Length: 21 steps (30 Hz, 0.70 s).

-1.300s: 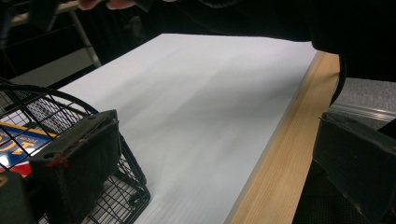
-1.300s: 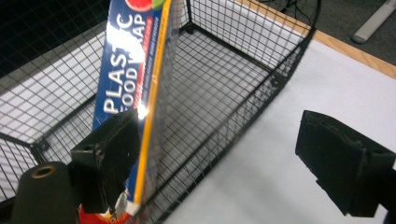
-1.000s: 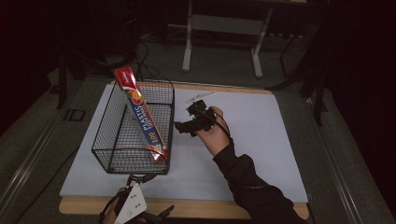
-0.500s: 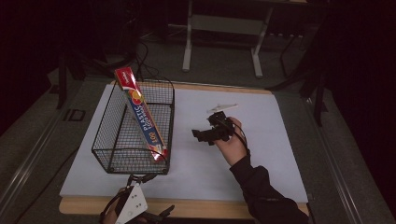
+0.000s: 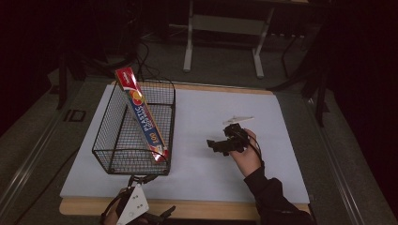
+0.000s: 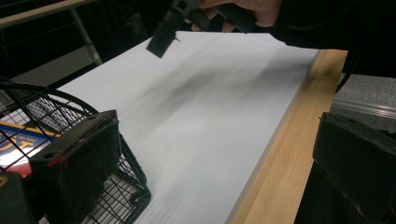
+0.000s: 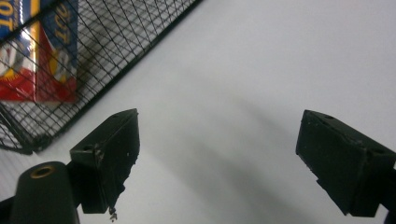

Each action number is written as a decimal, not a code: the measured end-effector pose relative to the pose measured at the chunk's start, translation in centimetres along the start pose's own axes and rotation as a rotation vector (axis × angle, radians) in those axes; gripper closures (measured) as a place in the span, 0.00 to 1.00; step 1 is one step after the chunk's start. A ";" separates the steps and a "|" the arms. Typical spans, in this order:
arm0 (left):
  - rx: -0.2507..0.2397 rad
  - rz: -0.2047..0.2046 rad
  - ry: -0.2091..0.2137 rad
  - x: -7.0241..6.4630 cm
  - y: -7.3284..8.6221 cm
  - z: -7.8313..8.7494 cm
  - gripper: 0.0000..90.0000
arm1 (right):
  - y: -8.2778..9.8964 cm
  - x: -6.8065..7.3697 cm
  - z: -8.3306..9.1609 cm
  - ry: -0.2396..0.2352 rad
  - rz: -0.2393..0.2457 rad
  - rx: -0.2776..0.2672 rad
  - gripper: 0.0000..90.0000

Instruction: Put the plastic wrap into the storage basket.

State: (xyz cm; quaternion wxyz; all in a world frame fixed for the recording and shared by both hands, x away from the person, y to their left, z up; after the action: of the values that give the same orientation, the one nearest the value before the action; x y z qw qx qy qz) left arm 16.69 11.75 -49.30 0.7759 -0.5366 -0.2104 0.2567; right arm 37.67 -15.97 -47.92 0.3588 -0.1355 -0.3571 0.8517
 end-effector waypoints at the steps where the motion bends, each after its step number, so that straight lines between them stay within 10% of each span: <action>1: 0.000 0.000 0.000 0.0 0.0 0.0 0.02 | 0.3 -0.1 0.0 -0.004 -0.005 0.002 0.15; 21: -0.001 -0.004 0.001 -0.1 0.0 0.1 0.02 | 4.5 -0.7 1.4 0.006 -0.019 0.030 0.15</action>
State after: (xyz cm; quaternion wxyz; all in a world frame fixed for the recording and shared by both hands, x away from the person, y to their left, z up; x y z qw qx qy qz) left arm 16.59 11.74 -49.24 0.7762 -0.5367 -0.2110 0.2547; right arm 35.13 -19.40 -50.14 0.3702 -0.1293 -0.3444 0.8530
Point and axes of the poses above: each handheld gripper's, and its own axes: z roughly backward along the jaws, y roughly out of its underside, x roughly to its left, the point moved 2 cm from there along -z, roughly forward along the jaws, and after that the axes turned 8 degrees about z, right-handed, at the moved point
